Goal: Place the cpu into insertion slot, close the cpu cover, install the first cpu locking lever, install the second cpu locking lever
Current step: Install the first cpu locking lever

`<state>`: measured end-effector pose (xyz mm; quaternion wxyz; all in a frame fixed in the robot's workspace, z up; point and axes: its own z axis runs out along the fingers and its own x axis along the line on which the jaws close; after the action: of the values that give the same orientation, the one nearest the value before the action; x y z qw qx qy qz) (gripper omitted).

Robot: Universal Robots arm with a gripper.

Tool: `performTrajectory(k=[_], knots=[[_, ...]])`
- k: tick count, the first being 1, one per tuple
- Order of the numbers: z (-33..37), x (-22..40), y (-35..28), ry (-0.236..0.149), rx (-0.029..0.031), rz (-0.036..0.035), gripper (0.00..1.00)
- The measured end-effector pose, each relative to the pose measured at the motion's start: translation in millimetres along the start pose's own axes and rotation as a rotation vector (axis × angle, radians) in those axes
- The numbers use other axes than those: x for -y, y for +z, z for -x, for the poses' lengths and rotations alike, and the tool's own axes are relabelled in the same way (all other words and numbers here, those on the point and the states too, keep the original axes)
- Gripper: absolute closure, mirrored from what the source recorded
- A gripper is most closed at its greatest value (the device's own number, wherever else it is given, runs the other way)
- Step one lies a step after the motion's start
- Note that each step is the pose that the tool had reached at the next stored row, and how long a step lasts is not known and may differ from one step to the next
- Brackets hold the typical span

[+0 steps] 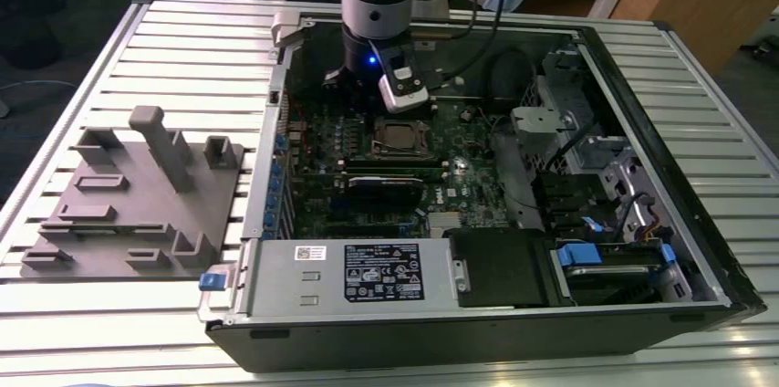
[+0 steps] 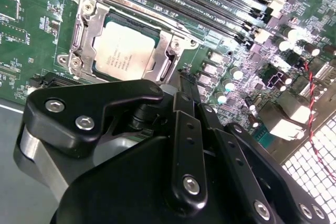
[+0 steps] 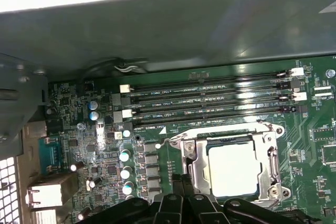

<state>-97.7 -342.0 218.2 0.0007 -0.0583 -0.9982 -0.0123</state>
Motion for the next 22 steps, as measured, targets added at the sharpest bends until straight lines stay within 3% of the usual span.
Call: performTrajectory(k=[9,22], knots=[[-6.7,0.7,0.1,0.000,-0.0001,-0.0001,0.89],[-9.7,1.1,0.1,0.000,0.0000,0.0000,0.89]])
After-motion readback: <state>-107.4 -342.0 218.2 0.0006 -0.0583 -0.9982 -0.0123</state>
